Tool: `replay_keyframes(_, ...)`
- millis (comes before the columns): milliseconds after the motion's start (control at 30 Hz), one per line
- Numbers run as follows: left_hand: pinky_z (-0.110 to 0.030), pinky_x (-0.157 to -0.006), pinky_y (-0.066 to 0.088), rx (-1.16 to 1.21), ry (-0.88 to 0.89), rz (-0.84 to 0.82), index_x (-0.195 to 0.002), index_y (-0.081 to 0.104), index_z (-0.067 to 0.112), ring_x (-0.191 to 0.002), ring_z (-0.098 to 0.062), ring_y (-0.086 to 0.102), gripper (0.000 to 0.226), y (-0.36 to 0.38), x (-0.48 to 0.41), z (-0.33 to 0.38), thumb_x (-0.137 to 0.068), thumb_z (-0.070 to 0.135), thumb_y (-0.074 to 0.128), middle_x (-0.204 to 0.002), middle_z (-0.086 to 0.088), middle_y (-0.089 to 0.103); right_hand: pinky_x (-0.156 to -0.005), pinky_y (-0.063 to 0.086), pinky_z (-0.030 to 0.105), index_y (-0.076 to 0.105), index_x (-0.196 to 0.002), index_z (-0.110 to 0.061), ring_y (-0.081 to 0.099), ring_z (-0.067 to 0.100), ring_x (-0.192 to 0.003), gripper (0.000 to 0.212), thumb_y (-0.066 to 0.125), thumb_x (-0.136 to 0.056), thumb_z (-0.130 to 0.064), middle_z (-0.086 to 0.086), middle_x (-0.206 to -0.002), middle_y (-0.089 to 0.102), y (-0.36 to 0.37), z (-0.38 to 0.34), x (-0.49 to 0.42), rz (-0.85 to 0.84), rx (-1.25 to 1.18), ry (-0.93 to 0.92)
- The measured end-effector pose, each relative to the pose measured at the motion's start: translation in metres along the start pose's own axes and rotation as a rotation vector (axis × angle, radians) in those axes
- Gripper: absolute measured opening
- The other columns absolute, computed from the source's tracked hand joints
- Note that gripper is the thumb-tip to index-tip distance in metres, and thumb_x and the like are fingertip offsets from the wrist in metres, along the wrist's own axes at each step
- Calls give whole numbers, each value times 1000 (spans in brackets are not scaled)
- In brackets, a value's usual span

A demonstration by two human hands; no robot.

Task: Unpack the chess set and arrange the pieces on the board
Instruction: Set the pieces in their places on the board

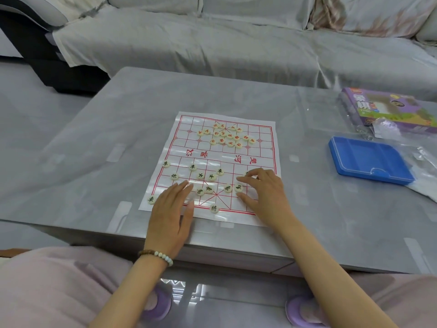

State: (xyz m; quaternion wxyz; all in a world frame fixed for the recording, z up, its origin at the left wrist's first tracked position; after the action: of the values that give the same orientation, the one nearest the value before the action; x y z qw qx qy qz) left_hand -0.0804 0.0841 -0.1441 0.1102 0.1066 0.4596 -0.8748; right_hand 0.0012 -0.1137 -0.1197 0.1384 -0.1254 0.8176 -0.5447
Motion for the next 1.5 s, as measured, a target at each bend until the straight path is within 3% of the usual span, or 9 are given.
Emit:
replay_keyframes(433,-35,-110,23,-132,5,-80,-135,46,20,-132,-18,38,61,10,3,-4,-95,53,14,-141,1,46,-102,22,26,60,-119,-32,37,11,-119,34,57,-88,-45,-10,-126,50,10,-10,-8,-21,36,-11)
replay_keyframes(667,-34,-108,19,-176,7,-94,-134,48,20,-129,-20,44,52,7,3,0,-94,44,24,-138,0,49,-100,24,25,62,-116,-32,40,11,-117,33,56,-88,-47,-9,-124,52,15,-19,-14,-24,61,-19)
replay_keyframes(1033,-26,-113,4,-231,9,-144,-140,38,28,-137,-15,29,64,11,3,-2,-94,53,1,-146,6,38,-93,25,25,65,-112,-28,45,14,-111,28,61,-87,-39,-7,-116,57,15,-40,-27,9,-3,-78)
replay_keyframes(1367,-30,-113,11,-200,5,-125,-140,39,28,-137,-15,30,69,9,4,0,-93,55,-4,-145,6,39,-87,24,25,67,-108,-27,45,16,-107,27,64,-85,-40,-4,-108,56,21,-57,-58,-40,82,-103)
replay_keyframes(1500,-32,-112,14,-131,20,-90,-138,42,27,-134,-15,35,60,6,4,2,-96,51,7,-143,5,42,-95,24,24,67,-109,-27,48,11,-108,25,62,-86,-38,-8,-113,60,1,-53,-39,38,-10,-94)
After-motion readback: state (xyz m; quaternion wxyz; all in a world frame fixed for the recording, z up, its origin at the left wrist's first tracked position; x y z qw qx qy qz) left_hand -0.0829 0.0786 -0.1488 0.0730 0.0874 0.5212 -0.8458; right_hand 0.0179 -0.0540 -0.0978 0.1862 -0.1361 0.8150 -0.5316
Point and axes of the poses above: each hand's wrist, its own x-axis away from the middle knuckle, its own y-axis out of the palm, z = x × y, the point moved 7 cm from there along -x, towards the middle knuckle
